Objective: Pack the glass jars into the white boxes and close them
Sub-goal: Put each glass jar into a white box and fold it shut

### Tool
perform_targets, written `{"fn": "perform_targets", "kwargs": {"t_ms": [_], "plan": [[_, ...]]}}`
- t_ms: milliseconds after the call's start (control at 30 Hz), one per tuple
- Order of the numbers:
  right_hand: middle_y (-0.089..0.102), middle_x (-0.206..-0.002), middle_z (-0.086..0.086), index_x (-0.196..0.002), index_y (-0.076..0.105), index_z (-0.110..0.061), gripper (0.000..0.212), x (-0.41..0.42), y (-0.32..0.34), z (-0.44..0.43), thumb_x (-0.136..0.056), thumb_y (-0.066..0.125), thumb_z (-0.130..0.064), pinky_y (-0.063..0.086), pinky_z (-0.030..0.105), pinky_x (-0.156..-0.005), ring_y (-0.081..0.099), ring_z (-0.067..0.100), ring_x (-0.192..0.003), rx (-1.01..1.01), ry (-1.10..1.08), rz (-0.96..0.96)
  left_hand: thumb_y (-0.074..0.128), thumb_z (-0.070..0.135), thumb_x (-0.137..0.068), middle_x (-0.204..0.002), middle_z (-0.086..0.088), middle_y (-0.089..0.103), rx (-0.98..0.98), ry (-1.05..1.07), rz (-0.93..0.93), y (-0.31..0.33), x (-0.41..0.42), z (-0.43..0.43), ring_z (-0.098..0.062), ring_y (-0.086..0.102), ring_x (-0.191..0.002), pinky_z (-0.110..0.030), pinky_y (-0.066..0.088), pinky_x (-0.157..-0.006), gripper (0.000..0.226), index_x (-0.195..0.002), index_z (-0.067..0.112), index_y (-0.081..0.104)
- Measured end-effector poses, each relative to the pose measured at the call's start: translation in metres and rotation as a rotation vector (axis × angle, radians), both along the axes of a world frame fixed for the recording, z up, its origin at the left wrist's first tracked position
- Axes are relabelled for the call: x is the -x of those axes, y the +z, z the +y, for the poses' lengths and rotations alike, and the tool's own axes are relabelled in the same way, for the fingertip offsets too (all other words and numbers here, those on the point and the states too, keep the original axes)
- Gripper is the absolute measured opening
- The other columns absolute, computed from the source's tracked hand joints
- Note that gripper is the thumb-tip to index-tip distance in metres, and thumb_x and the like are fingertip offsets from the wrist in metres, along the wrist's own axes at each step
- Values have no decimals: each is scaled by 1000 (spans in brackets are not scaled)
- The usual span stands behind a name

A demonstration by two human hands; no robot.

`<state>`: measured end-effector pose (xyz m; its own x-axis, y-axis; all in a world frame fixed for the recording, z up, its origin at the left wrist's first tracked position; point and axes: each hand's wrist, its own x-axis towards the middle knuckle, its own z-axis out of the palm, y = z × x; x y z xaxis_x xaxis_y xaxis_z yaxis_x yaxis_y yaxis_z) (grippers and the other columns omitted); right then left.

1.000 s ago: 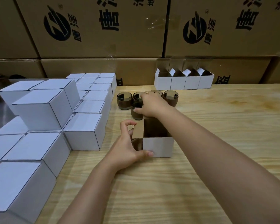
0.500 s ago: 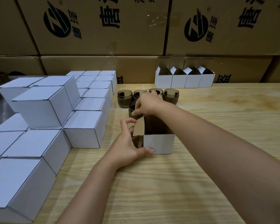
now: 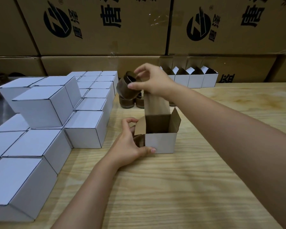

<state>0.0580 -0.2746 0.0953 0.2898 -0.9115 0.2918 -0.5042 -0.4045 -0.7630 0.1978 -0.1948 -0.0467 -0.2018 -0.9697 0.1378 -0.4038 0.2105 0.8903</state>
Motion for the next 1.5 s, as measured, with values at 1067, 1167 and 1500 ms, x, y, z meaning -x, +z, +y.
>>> {"fn": "perform_targets", "kwargs": {"t_ms": [1067, 1167, 1500], "plan": [[45, -101, 4, -113, 43, -19, 74, 13, -17, 52, -68, 64, -73, 21, 40, -83, 38, 27, -115, -96, -218, 1094, 90, 29, -63, -100, 27, 61, 32, 52, -36, 1, 0, -2, 17, 57, -92, -10, 42, -76, 87, -114, 40, 20], [50, -101, 4, -105, 43, -19, 71, 8, -16, 49, -68, 60, -77, 21, 40, -83, 39, 24, -103, -123, -240, 1200, 89, 30, -62, -100, 27, 61, 35, 55, -39, 1, 0, -2, 13, 57, -94, -12, 43, -79, 87, -114, 41, 20], [66, -100, -5, -97, 60, -26, 6, 57, -36, 63, -94, 54, -25, 47, 23, -75, 59, 6, -87, 188, -388, -456, 90, 33, -60, -113, 15, 62, 32, 44, -20, 0, 0, -4, -5, 60, -105, -25, 45, -91, 87, -109, 47, 19]]}}
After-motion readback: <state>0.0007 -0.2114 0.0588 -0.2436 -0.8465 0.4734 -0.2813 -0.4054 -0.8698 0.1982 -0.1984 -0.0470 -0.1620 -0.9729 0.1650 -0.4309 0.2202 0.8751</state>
